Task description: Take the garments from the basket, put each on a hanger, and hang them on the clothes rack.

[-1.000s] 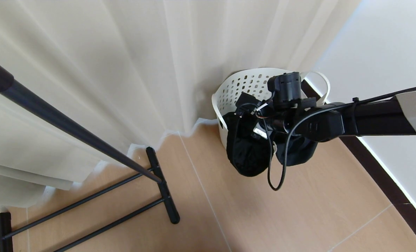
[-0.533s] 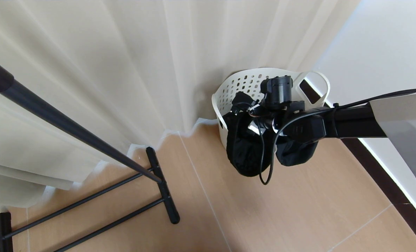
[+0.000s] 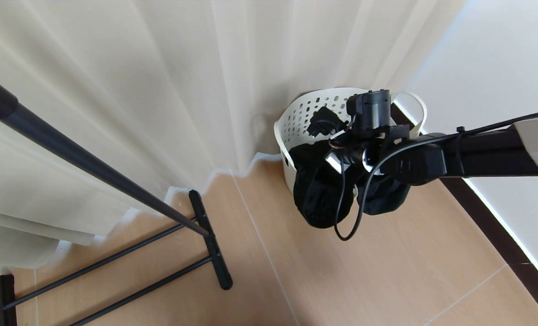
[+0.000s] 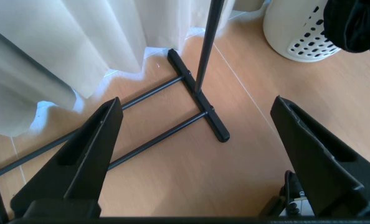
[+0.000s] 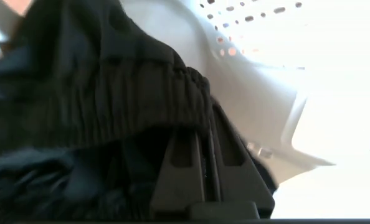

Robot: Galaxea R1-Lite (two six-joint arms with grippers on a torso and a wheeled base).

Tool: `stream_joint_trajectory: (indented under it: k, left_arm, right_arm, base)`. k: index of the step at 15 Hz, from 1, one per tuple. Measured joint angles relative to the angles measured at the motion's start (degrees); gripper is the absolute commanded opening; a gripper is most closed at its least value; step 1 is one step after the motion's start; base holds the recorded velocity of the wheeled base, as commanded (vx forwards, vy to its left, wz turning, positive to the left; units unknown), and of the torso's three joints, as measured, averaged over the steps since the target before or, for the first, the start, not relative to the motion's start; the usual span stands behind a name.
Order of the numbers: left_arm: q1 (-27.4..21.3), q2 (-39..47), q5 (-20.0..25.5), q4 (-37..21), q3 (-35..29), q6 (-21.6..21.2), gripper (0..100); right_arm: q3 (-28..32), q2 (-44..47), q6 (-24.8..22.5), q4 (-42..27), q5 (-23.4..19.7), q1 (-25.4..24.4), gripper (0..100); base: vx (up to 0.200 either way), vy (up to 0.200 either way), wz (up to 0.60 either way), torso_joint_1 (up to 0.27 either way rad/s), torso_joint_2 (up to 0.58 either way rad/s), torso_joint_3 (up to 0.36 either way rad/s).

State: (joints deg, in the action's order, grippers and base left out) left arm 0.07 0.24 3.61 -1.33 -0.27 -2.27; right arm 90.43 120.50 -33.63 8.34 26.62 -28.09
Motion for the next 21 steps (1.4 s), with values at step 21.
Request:
stream_joint_trajectory:
  k: [21]
  left_arm:
    - [0.0, 0.0, 0.3, -0.1, -0.1, 0.0, 100]
  right_arm:
    - [-46.5, -47.3, 26.2, 11.5, -0.2, -19.0, 0]
  base:
    - [0.000, 0.000, 0.00, 0.000, 0.00, 0.046]
